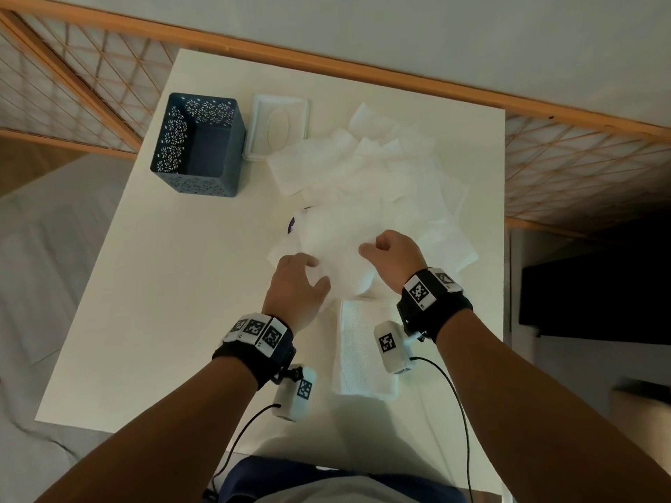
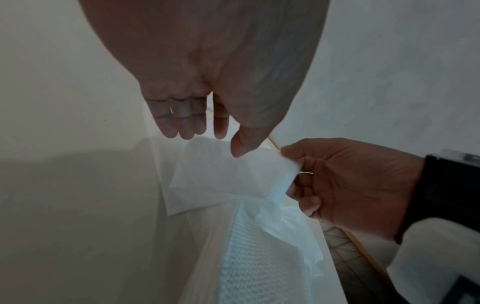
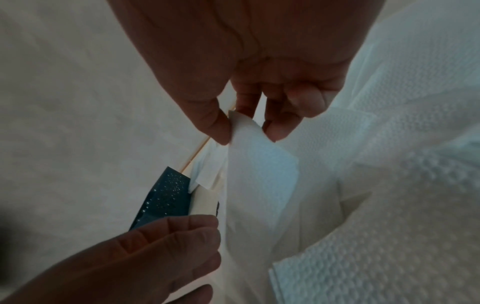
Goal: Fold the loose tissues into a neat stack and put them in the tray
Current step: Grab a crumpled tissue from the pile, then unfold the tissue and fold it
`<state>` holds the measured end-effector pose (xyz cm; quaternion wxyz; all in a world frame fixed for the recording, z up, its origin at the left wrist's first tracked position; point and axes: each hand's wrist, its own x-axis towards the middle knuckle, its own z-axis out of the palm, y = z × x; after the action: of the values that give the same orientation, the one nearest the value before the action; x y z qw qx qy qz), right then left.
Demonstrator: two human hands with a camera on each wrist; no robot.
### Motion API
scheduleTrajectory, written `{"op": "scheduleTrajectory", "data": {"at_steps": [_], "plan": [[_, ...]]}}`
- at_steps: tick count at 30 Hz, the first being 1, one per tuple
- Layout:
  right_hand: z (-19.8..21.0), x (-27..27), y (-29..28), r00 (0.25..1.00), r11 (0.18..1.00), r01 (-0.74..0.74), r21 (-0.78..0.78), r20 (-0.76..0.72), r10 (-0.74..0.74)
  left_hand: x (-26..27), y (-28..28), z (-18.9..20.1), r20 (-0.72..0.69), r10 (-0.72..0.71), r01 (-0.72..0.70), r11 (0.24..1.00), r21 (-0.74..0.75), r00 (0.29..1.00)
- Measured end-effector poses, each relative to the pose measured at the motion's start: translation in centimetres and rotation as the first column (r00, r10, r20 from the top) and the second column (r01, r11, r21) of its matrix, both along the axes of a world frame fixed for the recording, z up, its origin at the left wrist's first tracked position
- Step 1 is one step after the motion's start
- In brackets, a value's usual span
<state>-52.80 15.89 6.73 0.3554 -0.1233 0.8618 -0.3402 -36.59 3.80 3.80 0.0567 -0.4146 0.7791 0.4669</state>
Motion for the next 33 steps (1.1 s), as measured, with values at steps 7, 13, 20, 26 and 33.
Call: {"op": "scheduleTrajectory", "data": {"at_steps": [7,13,20,26,33], "plan": [[4.0,1.3,3.1,0.983,0.972,0.167,-0.165,0.108,-0.150,-0.8,1.1,2.1,-0.101,0.179,-0.159,0.971,0.181,0.979],[7.3,2.6,5.8,0.879,0.806,0.406,-0.431,0.426,-0.215,-2.5,1.5,5.8,-0.045,0.406,-0.259,0.660,0.705,0.913],[9.7,3.5,8.6,0.848,0.670,0.486,-0.561,0.488,-0.206,-2.9,2.3,10.2,-0.260,0.458,-0.053,0.565,0.824,0.850],[11.4,3.9,9.5,0.839,0.602,0.512,-0.613,0.506,-0.199,-2.0,2.2,12.7,-0.418,0.342,0.033,0.740,0.672,0.842],[11.4,4.1,9.9,0.904,0.755,0.387,-0.530,0.378,-0.199,-0.6,1.8,14.0,-0.479,0.272,0.043,0.835,0.549,0.835]]}}
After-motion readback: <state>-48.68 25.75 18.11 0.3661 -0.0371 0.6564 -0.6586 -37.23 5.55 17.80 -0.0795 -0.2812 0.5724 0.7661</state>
